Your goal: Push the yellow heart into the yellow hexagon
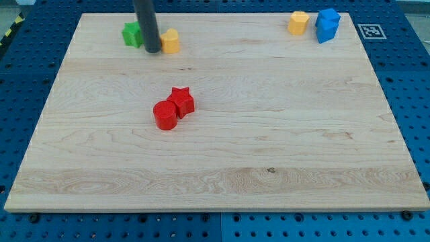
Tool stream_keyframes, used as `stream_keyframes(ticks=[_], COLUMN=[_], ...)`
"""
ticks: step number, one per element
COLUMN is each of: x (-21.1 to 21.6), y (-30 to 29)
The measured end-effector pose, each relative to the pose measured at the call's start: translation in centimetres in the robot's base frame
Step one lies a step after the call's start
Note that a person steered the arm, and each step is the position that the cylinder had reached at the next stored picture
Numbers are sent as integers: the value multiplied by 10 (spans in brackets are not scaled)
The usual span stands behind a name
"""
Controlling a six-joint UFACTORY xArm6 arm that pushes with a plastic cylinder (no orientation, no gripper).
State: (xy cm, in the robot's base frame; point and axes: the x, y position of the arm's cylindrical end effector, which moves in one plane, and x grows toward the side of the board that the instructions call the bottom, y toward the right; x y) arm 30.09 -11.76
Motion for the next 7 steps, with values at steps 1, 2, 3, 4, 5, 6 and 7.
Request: stream_keyframes(ticks=[1,2,3,4,5,6,7], x=[-14,-30,-43,-44,-44,-36,-4], y=[17,33,55,87,121,152,168])
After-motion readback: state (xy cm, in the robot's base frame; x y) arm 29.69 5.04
